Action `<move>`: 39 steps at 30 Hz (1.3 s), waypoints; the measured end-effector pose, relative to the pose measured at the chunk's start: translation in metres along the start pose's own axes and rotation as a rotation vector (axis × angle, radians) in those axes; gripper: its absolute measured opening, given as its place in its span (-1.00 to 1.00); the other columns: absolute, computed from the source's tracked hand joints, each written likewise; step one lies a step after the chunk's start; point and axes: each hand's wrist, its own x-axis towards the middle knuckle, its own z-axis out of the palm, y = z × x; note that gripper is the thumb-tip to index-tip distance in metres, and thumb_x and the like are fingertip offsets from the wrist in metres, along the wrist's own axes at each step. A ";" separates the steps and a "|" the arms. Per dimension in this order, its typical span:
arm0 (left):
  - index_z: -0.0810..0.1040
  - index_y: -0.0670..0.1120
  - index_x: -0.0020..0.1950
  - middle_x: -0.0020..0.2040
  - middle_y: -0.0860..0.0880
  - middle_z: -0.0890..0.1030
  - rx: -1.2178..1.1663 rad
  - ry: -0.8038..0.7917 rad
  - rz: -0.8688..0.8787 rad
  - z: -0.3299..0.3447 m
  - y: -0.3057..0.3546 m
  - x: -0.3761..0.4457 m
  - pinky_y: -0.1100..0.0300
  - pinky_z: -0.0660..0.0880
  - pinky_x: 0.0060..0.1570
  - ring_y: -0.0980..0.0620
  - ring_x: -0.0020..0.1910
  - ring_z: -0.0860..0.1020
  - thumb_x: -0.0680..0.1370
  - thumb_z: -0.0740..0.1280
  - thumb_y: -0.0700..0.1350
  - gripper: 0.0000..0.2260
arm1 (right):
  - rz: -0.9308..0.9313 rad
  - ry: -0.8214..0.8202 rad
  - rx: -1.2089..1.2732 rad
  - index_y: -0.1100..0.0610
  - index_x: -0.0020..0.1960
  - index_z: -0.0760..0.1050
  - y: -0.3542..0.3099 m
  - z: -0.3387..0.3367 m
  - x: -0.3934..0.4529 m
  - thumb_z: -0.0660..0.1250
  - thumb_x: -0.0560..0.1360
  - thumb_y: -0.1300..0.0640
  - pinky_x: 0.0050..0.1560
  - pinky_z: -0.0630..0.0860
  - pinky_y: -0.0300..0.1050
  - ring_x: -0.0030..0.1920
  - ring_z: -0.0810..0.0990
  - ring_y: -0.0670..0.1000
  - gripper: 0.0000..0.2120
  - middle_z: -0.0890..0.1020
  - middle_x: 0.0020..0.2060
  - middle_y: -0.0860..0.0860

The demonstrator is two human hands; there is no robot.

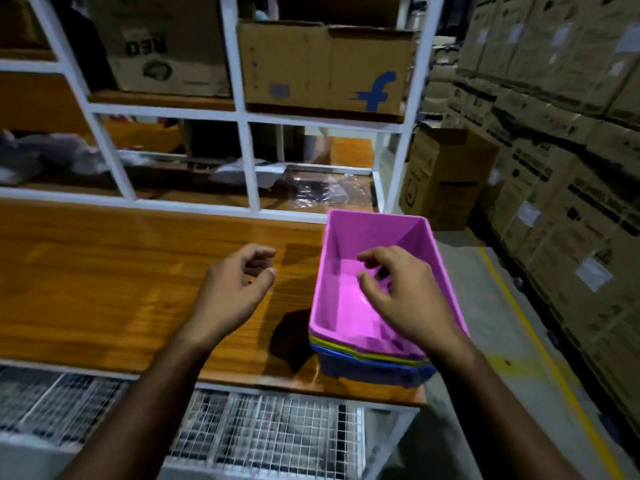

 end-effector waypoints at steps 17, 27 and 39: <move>0.36 0.00 0.47 0.31 -0.08 0.53 0.618 0.019 -0.266 -0.289 -0.278 -0.042 -0.08 0.38 0.29 -0.13 0.35 0.37 0.59 0.27 0.04 -0.55 | -0.291 -0.453 -0.202 0.03 0.46 0.28 -0.268 0.337 0.081 0.11 0.57 -0.18 0.33 0.39 0.09 0.42 0.30 0.09 -0.48 0.38 0.43 0.05; 0.34 -0.05 0.49 0.41 -0.06 0.46 0.702 0.131 -0.368 -0.466 -0.388 -0.040 0.01 0.38 0.29 -0.05 0.40 0.34 0.58 0.30 0.02 -0.51 | -0.369 -0.484 -0.060 0.01 0.49 0.23 -0.429 0.495 0.146 0.09 0.59 -0.20 0.34 0.39 0.04 0.43 0.29 0.02 -0.46 0.37 0.44 0.02; 0.32 -0.03 0.49 0.40 -0.05 0.47 0.746 0.161 -0.552 -0.652 -0.542 0.024 0.02 0.36 0.31 -0.05 0.37 0.33 0.57 0.29 0.02 -0.51 | -0.505 -0.621 0.161 0.03 0.50 0.21 -0.609 0.703 0.273 0.15 0.60 -0.14 0.31 0.42 0.02 0.42 0.27 0.00 -0.47 0.34 0.44 0.01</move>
